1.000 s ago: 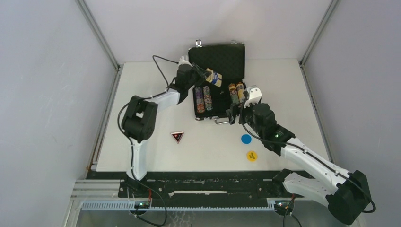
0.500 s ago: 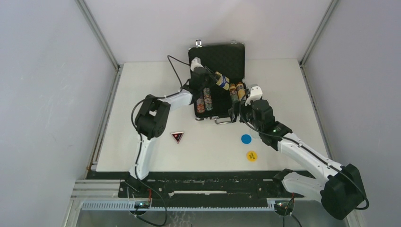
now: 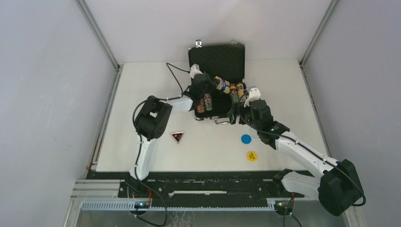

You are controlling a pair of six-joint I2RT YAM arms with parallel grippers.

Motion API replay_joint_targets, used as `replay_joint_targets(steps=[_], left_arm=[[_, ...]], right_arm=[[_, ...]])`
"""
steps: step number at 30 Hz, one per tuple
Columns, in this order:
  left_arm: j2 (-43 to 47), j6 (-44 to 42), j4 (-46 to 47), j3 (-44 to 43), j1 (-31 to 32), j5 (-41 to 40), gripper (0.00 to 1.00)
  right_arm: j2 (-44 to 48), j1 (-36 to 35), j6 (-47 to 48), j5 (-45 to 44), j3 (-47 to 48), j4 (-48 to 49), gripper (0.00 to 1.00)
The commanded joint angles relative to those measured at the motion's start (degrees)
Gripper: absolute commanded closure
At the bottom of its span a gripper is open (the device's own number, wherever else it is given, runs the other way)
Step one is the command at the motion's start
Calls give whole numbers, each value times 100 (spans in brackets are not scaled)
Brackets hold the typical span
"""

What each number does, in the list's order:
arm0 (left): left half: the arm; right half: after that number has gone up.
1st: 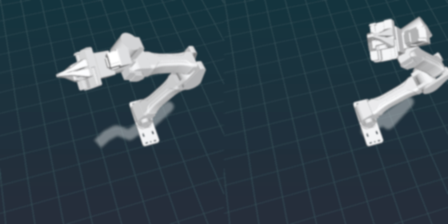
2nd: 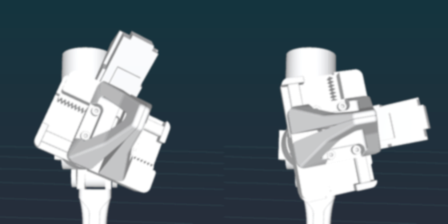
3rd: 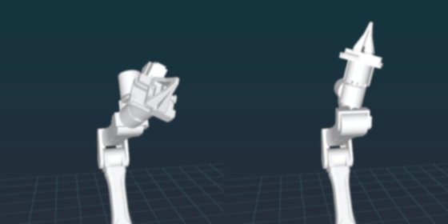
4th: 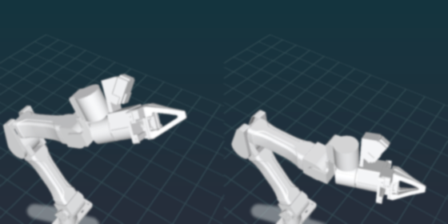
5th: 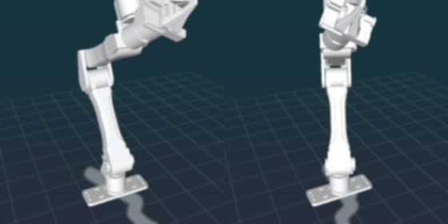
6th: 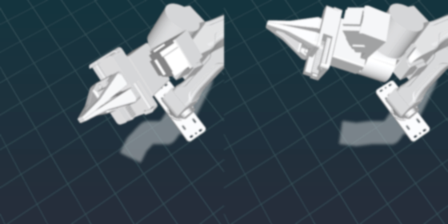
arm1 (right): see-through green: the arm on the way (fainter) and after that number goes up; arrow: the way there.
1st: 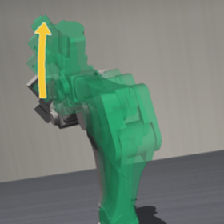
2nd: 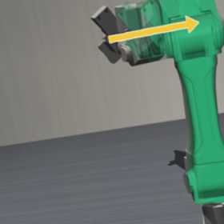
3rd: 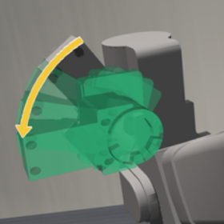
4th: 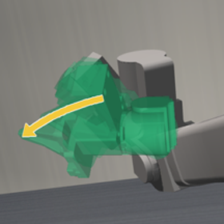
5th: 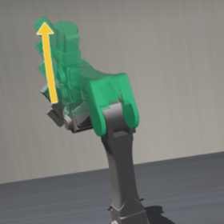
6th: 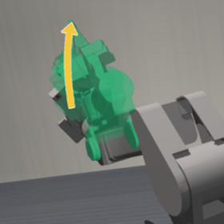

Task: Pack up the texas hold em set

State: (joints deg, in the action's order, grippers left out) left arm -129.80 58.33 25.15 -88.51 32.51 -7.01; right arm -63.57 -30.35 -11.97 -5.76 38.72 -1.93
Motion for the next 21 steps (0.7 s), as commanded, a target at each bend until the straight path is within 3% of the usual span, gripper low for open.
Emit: replay_joint_targets(steps=[1,21], left_arm=[[558,18,300,569,-17,-483,100],[280,302,-98,568,243,-744,99]], right_arm=[[3,49,-147,120,22,272,14],[-32,62,-192,178,13,178,14]])
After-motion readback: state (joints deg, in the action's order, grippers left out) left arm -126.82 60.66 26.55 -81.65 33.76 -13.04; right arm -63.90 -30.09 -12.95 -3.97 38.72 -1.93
